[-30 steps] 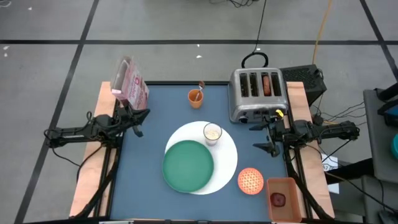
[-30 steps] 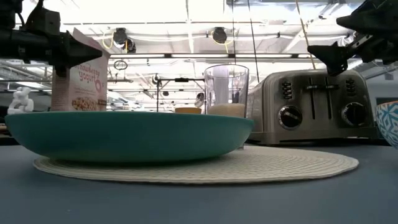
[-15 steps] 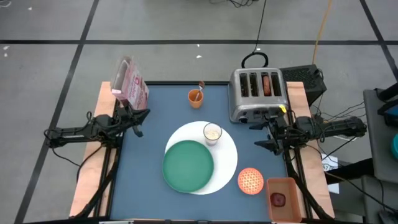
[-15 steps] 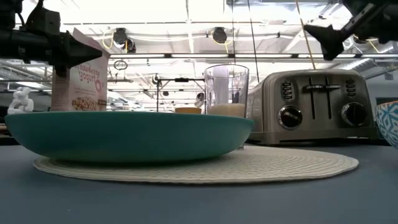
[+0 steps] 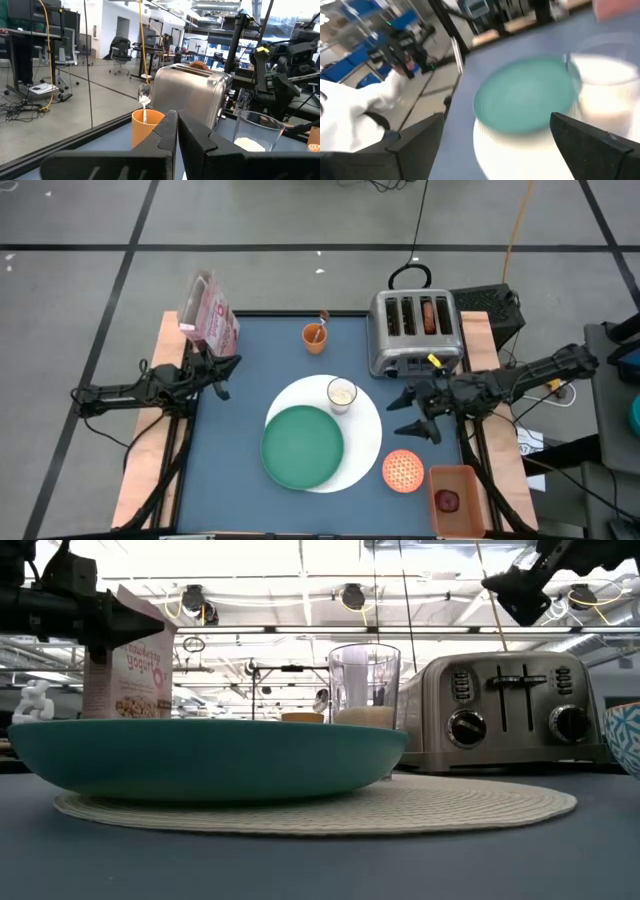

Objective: Arrange a breakfast setting
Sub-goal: Put the orange bowl on the white placemat to the right of the green plate

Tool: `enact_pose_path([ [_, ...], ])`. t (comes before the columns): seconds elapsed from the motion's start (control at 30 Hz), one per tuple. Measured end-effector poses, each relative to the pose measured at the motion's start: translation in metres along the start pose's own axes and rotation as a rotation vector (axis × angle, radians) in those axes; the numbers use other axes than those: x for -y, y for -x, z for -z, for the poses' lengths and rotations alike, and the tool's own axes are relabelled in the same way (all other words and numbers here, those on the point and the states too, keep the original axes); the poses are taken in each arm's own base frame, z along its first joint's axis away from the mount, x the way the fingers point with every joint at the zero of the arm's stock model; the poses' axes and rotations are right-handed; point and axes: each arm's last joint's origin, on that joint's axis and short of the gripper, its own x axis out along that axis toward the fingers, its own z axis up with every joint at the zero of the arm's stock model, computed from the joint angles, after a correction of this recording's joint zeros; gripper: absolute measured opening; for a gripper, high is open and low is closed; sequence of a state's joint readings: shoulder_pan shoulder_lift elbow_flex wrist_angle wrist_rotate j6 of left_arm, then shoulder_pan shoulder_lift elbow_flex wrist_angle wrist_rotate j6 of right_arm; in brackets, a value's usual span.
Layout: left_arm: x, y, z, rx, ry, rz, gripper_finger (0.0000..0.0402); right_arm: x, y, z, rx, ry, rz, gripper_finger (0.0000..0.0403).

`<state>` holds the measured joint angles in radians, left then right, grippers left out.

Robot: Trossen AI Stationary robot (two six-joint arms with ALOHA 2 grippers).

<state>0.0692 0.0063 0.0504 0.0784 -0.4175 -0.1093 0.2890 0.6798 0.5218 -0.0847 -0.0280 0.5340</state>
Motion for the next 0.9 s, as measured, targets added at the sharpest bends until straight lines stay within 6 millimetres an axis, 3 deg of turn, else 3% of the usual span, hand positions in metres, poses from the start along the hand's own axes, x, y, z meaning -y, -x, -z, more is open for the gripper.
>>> enact_pose_path([
  [0.43,0.0,0.0,0.0,0.0,0.0,-0.001,0.0021,-0.006,-0.015,0.034,-0.385,-0.416,0.164,0.0359],
  [0.9,0.0,0.0,0.0,0.0,0.005,-0.001,0.0021,-0.014,-0.039,0.064,-0.583,-0.365,0.216,0.0359],
])
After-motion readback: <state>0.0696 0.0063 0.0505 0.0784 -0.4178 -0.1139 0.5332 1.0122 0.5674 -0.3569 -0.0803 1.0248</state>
